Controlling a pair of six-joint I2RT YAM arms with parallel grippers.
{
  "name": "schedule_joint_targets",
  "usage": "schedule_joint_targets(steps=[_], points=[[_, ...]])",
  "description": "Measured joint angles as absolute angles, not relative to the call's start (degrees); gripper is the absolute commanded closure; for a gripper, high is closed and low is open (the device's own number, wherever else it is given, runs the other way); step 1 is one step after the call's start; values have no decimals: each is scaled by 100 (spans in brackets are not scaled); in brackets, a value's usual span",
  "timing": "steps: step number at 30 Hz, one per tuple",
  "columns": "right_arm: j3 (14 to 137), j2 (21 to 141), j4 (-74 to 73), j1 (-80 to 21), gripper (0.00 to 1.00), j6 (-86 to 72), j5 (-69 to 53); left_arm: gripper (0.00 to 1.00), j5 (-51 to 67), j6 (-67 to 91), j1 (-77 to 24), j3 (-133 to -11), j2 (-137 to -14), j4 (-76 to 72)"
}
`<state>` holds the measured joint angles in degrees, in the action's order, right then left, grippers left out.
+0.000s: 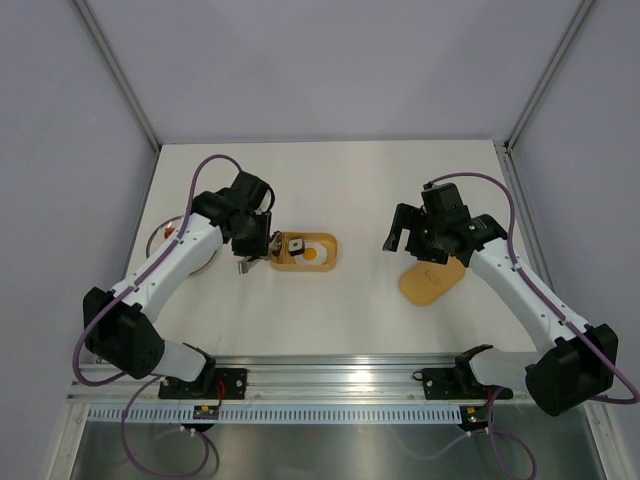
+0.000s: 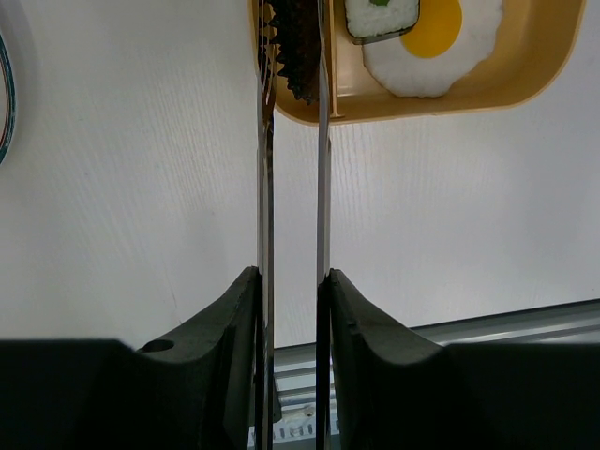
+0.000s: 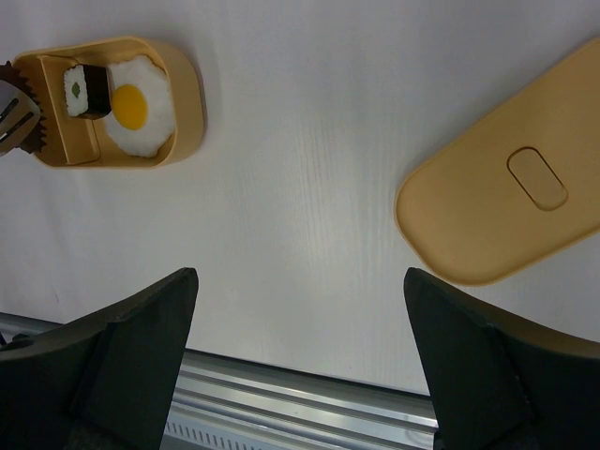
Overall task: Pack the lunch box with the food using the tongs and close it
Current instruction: Place the fake food in the packing box.
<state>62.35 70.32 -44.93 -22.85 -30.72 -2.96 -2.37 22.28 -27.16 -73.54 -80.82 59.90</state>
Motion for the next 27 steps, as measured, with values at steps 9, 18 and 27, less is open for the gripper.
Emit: schedule_joint_targets(steps=[9,18,27], points=[[6235,7022,-4493,-2285,1,-3092,-250,61,-279,2200,-2716,-7557,-8193,5996],[6235,7028,-4491,-2285,1,-3092,-250,54,-320,2158,-2716,-7605,-8232,6051],[6235,7043,-4488,-2285,0,-3098,-252,53,-325,2123,-2716,-7605,-8235,6058]])
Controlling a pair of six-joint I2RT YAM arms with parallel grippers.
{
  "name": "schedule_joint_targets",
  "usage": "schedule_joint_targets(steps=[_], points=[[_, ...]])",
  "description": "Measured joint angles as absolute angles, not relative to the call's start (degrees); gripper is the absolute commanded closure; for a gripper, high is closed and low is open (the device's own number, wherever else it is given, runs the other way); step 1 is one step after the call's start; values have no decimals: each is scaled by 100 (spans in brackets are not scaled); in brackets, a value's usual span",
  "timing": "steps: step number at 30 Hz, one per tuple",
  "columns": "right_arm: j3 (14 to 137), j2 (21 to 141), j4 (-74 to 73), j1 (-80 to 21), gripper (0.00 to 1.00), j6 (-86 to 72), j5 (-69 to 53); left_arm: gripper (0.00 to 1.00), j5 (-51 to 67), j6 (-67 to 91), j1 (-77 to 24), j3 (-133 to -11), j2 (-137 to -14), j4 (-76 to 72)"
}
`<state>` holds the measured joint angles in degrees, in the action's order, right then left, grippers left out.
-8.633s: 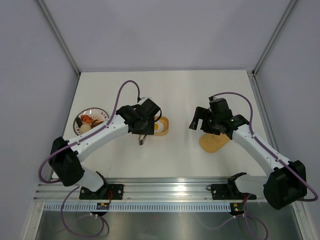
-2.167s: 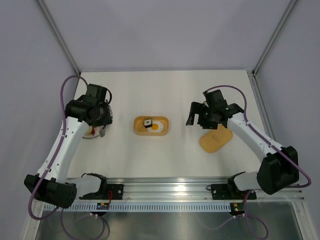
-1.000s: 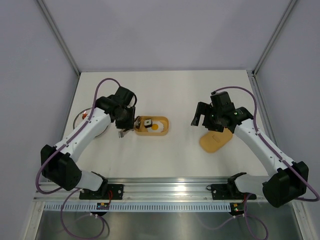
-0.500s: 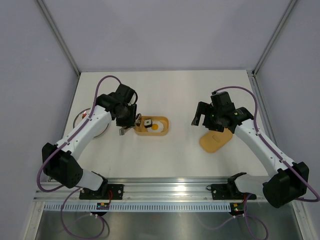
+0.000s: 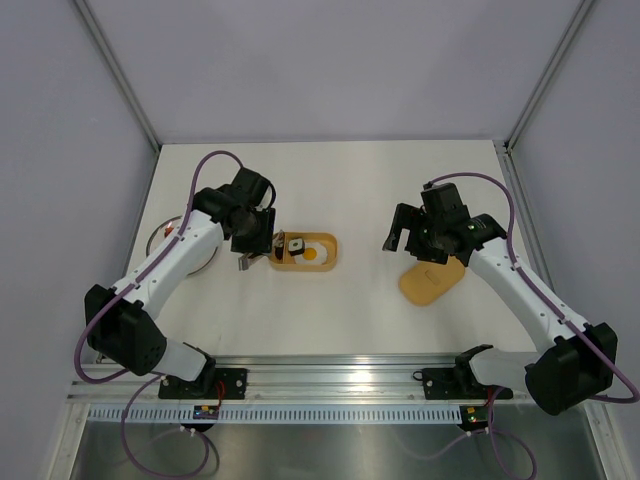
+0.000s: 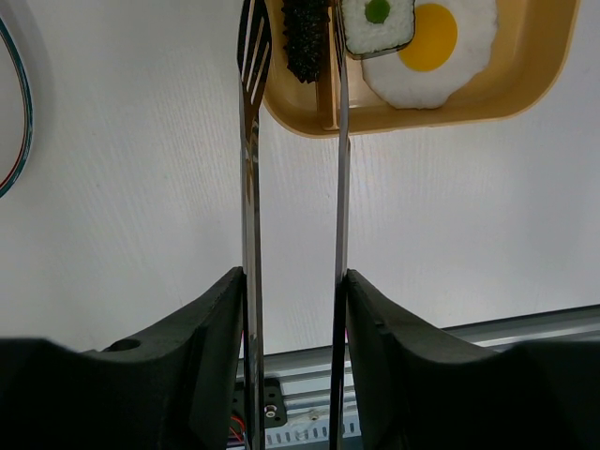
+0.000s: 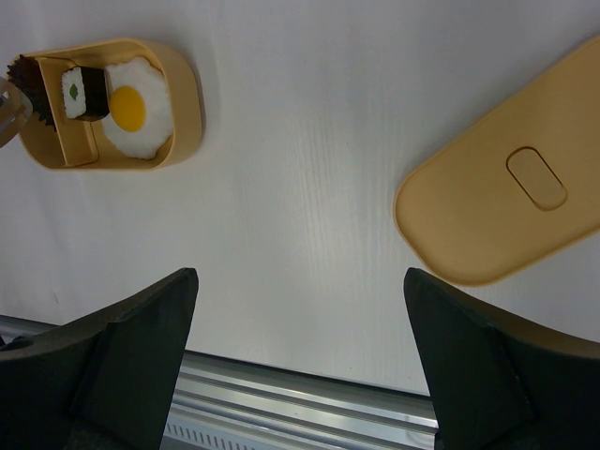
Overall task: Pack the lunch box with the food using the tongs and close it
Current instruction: Place the fake food in the packing box.
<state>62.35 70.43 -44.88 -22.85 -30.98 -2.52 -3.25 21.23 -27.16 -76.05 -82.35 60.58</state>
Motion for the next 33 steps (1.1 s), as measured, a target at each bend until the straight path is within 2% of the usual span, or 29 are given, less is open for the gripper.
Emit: schedule_joint_targets(steps=[13,33], points=[[6235,7098,-4488,-2285,0,-3122,-255,54,-368,2137,-2716,-7876,-8189,6132],[6235,7098,-4488,-2287,1,-3157,-255,54,-458,2252,-2757,-7664,-8182,5909]])
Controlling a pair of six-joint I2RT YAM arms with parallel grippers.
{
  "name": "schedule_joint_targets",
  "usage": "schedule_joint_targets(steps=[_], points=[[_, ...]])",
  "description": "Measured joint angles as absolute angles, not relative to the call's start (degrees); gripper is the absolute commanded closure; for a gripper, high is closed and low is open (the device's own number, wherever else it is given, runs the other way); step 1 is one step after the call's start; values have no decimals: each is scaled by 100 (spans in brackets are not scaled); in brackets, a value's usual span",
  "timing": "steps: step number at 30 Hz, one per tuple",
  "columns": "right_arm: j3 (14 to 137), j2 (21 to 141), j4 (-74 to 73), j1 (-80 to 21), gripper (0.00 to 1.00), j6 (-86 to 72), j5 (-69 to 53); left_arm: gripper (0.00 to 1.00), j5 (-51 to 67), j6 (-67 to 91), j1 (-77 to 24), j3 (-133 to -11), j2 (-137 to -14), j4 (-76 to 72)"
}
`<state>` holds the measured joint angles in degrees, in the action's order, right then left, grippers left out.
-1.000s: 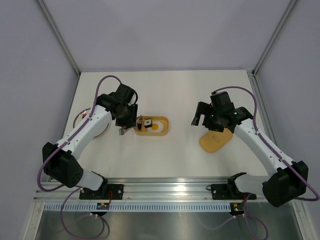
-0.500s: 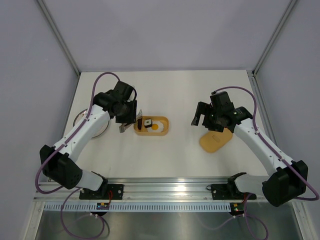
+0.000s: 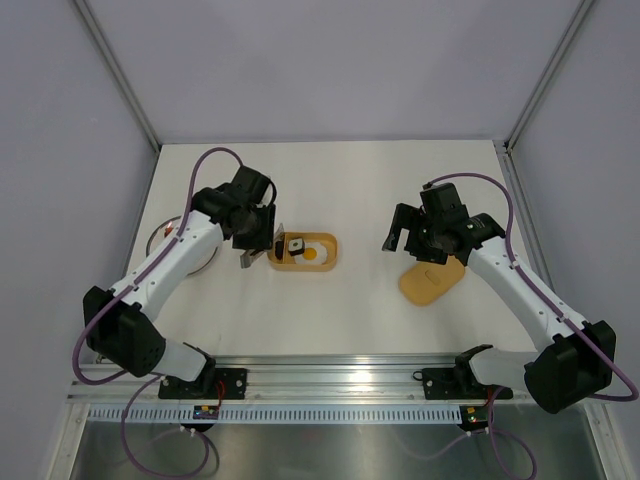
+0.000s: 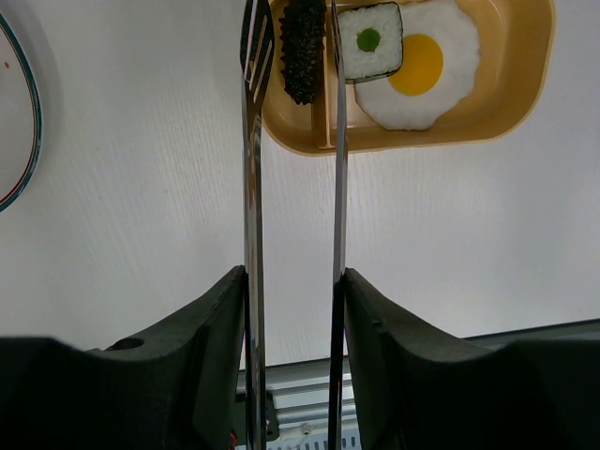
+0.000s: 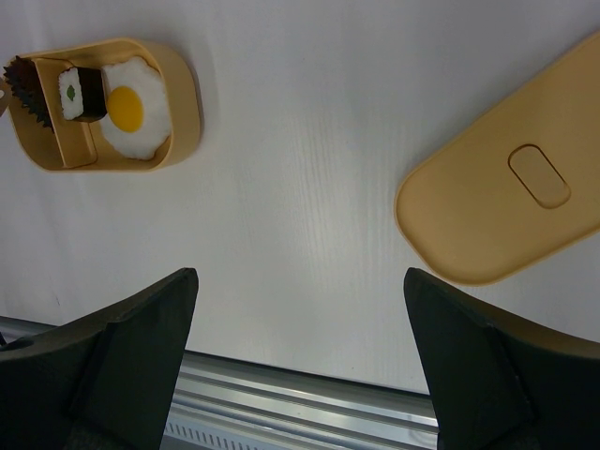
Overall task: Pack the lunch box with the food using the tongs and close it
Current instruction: Place the fake food in the packing box.
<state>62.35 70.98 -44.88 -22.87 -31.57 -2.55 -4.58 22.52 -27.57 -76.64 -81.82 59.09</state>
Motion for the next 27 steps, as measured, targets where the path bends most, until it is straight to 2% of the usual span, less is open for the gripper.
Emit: schedule_joint_targets(steps=[21,27], points=[[6235,7100,-4486,-2298,1,-3157,-257,55,-698,2250,-2987,-7625,-8468,5870],[6235,7120,-4486,-2298,0,-3157,-257,62,-790,2252,-3020,-7625,-8521,5857]])
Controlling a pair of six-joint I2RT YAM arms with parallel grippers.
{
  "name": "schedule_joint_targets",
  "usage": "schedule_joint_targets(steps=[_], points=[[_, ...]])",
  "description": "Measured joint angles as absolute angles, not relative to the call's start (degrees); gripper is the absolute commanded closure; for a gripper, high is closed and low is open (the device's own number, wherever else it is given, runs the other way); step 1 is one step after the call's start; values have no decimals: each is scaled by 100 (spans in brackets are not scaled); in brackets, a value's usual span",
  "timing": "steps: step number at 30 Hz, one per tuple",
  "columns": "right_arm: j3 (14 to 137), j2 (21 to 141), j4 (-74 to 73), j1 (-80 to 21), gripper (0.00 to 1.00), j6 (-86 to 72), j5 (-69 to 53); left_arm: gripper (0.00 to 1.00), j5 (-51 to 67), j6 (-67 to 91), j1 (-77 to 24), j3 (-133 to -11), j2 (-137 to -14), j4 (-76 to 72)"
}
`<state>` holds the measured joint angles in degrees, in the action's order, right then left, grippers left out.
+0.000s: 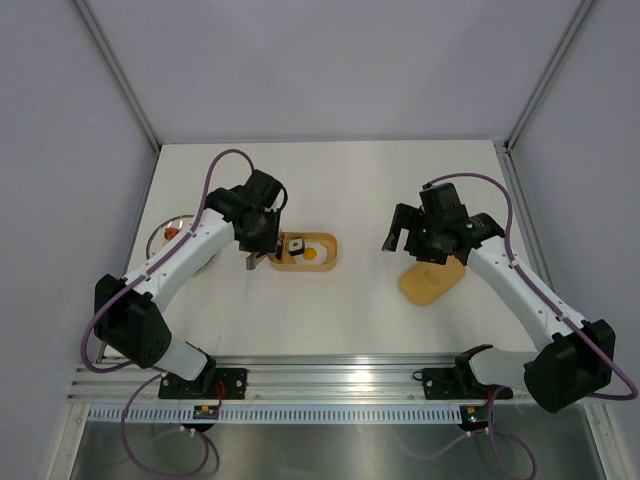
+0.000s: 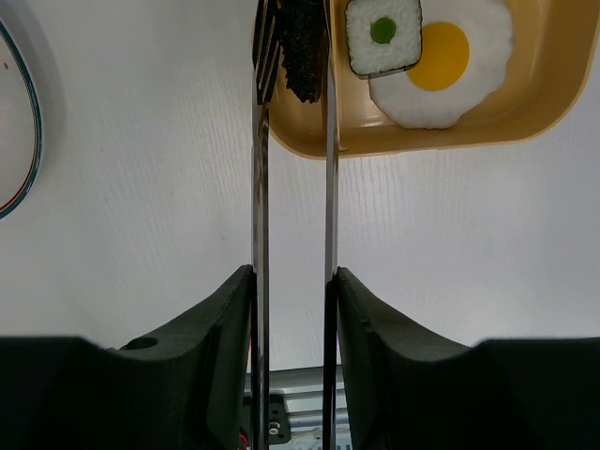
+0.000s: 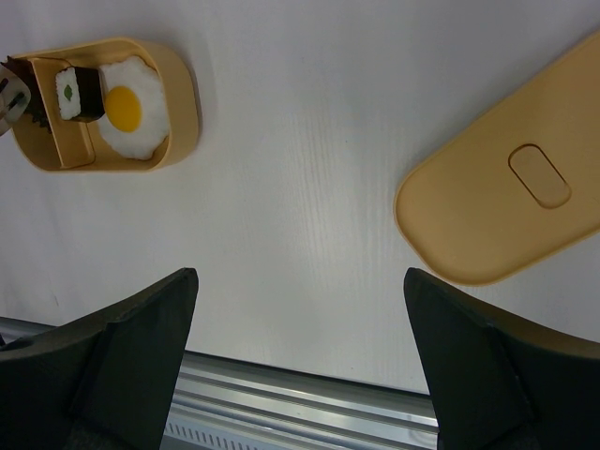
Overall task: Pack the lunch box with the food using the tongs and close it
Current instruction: Place the fake food in the packing box.
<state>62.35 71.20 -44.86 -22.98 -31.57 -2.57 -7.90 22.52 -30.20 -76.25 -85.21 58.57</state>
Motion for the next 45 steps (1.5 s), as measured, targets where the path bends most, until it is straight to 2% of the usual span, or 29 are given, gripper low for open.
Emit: schedule_joint_targets(steps=[13,24,29,38,45], points=[[6235,7144,-4480,-2298,1,-3173,-257,87,-884,2246,-3055,-7747,-8527,6189],[6235,7144,-4464,-2311,1,-3179,-257,88,-902,2196,-3063,-8191,-8739,6694],[6235,7144,-4447,-2311,1,-3181,-257,85,-886,2141,-3070,-8206,-8842,6744],[6215,7144,-4442,-2311,1,-3186,-257,54,-880,2099,-3070,-8224,-8952,6729],[6213,7144,-4440,-2314,1,-3197,-257,52,-880,2102,-3074,-8254,-8952,6724]])
